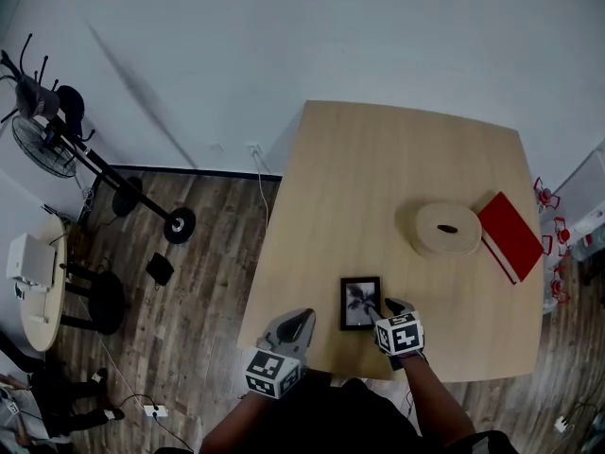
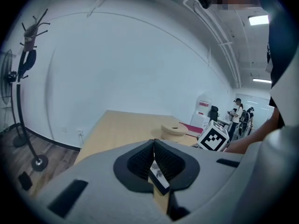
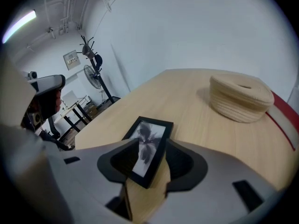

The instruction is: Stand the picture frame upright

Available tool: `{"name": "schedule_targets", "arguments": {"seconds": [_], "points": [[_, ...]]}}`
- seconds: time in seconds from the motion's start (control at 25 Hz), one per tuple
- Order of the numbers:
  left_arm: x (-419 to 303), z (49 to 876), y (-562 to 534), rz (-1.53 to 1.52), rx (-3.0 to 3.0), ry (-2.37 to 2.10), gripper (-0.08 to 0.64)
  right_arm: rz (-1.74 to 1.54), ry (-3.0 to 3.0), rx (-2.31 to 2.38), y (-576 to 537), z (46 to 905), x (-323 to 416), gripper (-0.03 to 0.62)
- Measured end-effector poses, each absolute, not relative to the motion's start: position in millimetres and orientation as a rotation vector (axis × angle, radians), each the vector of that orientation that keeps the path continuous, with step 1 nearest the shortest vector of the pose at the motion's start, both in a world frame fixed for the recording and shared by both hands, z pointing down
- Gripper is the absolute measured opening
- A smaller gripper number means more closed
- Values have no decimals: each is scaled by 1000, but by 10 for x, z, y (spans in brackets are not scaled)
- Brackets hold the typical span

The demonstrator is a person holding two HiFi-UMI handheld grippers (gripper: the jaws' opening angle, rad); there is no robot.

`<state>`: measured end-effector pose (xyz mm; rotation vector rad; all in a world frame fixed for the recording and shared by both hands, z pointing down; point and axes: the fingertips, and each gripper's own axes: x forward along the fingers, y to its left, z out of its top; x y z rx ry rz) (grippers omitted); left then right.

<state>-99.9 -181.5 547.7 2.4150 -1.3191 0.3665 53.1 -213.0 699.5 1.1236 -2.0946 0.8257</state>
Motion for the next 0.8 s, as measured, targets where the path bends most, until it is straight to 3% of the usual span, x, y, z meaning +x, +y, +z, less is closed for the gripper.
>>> {"name": "schedule_targets", "arguments": {"seconds": [0.6,0.68,0.8], "points": [[-1134,5685,-1911,412,2390,-1307,5,949,-1992,1174,-2293,7417,542,150],[-1133,5699,-1915,411,2387,-1303,5,931,-1985,1197,-2317,7433,567,99],[-1107,5712,-1907,413,2388,-1290,5,941,-1980,1208,-2330,7452,578,86]]}}
